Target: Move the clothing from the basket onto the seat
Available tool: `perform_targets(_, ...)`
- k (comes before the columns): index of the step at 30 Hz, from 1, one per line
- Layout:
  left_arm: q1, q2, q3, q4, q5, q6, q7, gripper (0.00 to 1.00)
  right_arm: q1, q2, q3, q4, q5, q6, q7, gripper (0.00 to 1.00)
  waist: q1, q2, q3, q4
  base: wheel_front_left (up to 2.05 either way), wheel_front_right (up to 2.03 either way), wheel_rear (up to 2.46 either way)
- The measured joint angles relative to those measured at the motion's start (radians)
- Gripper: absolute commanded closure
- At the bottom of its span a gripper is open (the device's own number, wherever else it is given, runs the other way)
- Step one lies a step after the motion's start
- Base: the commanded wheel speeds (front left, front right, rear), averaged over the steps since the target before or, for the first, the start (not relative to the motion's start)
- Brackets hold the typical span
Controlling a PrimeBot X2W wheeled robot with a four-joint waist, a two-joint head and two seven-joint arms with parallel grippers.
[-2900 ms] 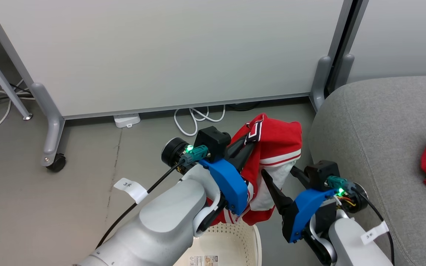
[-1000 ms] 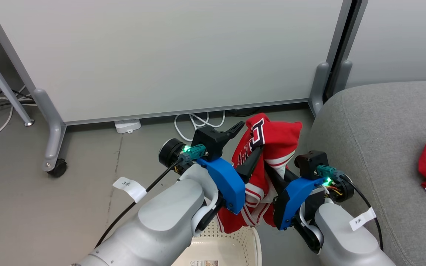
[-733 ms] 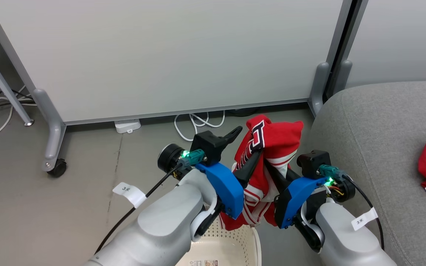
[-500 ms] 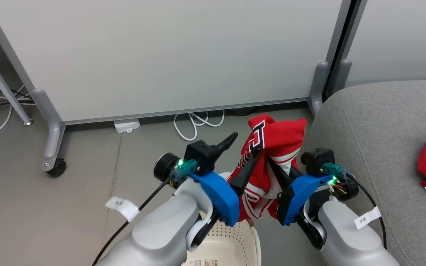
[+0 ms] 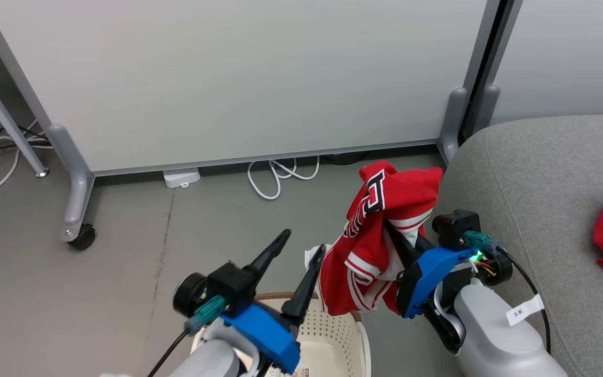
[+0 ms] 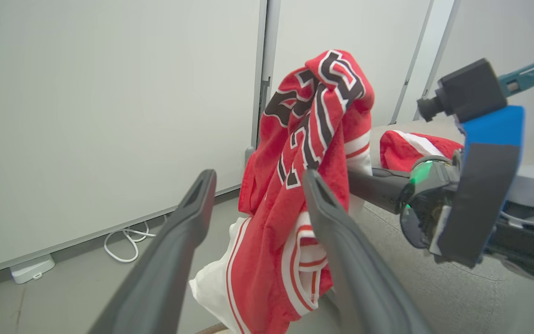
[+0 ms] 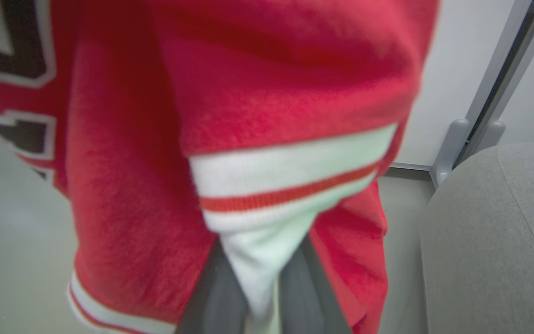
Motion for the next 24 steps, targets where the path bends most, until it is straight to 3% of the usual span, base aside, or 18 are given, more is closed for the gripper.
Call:
perform_targets(9,0.203,0.028,0.213,-0.150,0.165,0.000,0.000,0.00,0.000,0.000,-0.009,0.005,-0.003,0.000,-0.003,1.00,0.0000,0.0000,0.002,-0.001,0.00,0.00,0.00)
perform_targets(24,0.356,-0.031,0.397,-0.165,0.289,-0.049,0.000,0.00,0.004,0.000,-0.019,0.012,-0.010,0.000,-0.005,1.00,-0.0001,0.0000,-0.001,0.007,0.00,0.00,0.00)
